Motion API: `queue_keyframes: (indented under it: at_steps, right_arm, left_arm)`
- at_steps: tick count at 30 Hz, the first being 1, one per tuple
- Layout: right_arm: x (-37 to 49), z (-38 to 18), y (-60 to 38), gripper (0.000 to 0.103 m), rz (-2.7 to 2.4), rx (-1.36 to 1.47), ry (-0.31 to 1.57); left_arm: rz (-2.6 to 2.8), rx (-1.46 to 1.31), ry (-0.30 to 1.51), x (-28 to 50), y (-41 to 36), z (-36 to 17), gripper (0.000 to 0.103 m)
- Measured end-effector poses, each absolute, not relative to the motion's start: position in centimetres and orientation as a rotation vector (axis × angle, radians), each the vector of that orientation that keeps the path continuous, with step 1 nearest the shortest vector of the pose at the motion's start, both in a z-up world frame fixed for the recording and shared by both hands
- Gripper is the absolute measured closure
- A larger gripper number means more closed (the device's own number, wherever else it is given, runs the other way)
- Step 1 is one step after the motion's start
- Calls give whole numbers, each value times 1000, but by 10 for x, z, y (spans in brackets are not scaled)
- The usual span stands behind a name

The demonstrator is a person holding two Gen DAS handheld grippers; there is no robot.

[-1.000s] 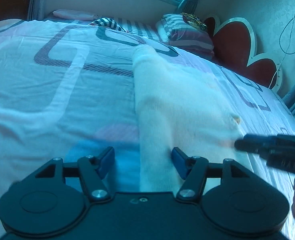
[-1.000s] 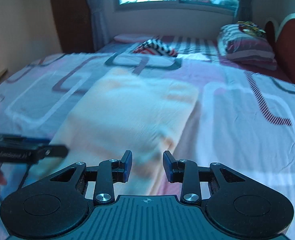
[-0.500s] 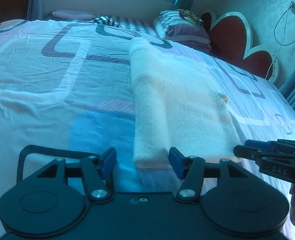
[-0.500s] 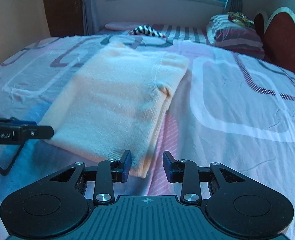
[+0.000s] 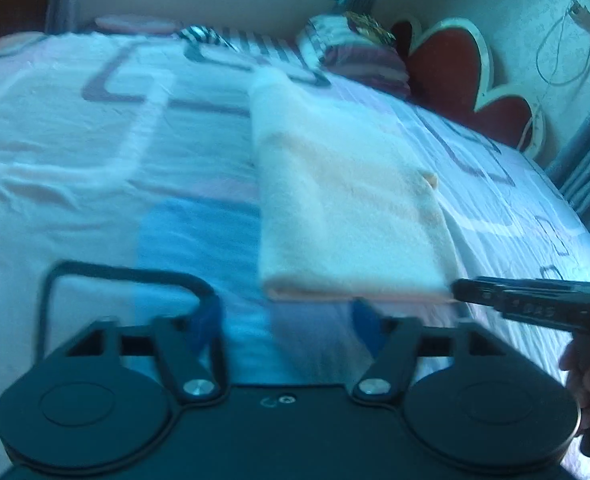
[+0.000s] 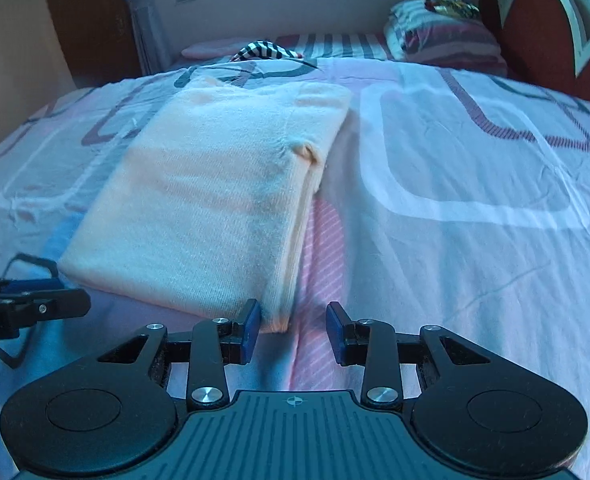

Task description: Fold small clothes

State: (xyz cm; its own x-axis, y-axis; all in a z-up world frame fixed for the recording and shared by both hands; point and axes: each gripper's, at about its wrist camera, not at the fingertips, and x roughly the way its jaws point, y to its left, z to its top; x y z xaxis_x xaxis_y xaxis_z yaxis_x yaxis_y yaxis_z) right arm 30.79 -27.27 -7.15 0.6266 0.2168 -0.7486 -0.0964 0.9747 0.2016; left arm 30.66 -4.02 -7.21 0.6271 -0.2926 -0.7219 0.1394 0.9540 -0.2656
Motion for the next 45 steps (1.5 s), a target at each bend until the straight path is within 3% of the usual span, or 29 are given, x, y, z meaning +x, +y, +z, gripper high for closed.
queue_keyframes:
  at_steps: [1,3,8,9,10,11,19,26,34,37,40,45]
  right_arm:
    - [305,-67,-277,68,182,172,852]
    - [306,-62,-290,68,190,263,834]
    - [331,-63,-310,68,207,423,810]
    - [339,-63,-313,65,214,451,807]
    - [347,-65,-316,48,221,478,801]
    - [354,-67,-320,42,232,506,785]
    - [417,-93,-338,42,334,648,837]
    - [442,-115,-349,42,438,774,859]
    - [459,-118,-333,46,511,781,877]
    - [456,-121,-342,57,492,803,888]
    - [457,-113,-331,61,465,701,895]
    - [451,-90,-298,71,382,474,879]
  left_arm:
    - [-236,-203,826,305,-33,-68,9]
    - [-226,-252,815,310,-20,-64,12]
    - [-238,-344,817,343,-8,-61,24]
    - [-246,-358,816,351,-8,-61,24]
    - [-252,-367,822,359,-10,-61,23]
    - [-259,-371,831,367,-12,-62,21]
    - [-310,-382,899,427,-31,-78,19]
    - [-353,-425,948,464,-32,-94,34]
    - [-383,-425,981,486,-42,-96,36]
    - [-390,-424,987,488,-44,-96,38]
    - [-378,-381,989,490,-53,-95,39]
    - [-364,-256,965,489,-71,-85,61]
